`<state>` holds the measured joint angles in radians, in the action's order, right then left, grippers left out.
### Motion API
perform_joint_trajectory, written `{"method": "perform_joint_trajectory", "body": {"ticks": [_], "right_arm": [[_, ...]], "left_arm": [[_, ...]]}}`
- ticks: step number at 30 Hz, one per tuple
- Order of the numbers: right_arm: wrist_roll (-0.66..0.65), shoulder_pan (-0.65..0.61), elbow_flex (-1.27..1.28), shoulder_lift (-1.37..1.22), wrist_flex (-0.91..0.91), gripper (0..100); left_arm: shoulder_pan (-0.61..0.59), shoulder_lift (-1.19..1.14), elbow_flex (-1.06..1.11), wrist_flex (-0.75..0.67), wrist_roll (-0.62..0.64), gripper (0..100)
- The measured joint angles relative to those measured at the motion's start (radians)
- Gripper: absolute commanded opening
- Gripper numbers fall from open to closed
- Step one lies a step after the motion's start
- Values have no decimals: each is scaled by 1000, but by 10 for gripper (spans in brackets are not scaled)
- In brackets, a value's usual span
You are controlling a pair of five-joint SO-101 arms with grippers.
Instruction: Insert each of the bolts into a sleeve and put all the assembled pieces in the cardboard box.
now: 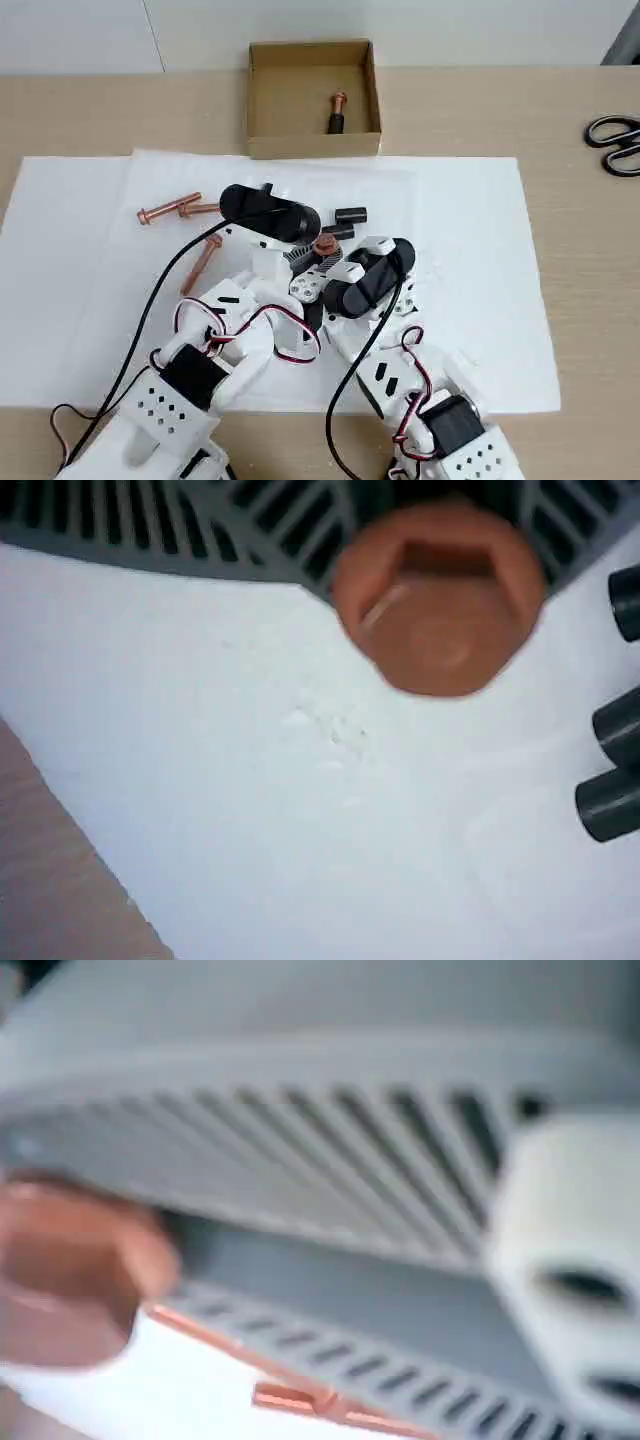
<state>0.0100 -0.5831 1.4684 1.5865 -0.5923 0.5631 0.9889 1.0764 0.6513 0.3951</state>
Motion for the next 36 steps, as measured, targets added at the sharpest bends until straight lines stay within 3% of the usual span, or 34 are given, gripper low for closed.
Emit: {"method": "perform_joint_trajectory", "body": {"ticks": [5, 11, 15, 21, 27, 34, 36], "right_arm": [[-3, 5, -2, 2, -2, 4], [-3, 5, 0, 5, 0, 4], [-3, 3, 0, 5, 0, 4], [-3, 3, 0, 5, 0, 4], [-3, 3, 0, 5, 0, 4], [-3, 91, -37, -66, -137, 4], [-3, 132, -109, -121, -163, 4]], "left_arm": [[-9, -8, -77, 186, -8, 274], [-14, -9, -222, 405, 0, 279], [-89, -9, -339, 494, -5, 279], [-288, -9, -551, 638, -6, 279], [-554, -9, -592, 775, -58, 279], [-838, -9, -594, 847, -258, 276], [-913, -9, -595, 836, -258, 276]]}}
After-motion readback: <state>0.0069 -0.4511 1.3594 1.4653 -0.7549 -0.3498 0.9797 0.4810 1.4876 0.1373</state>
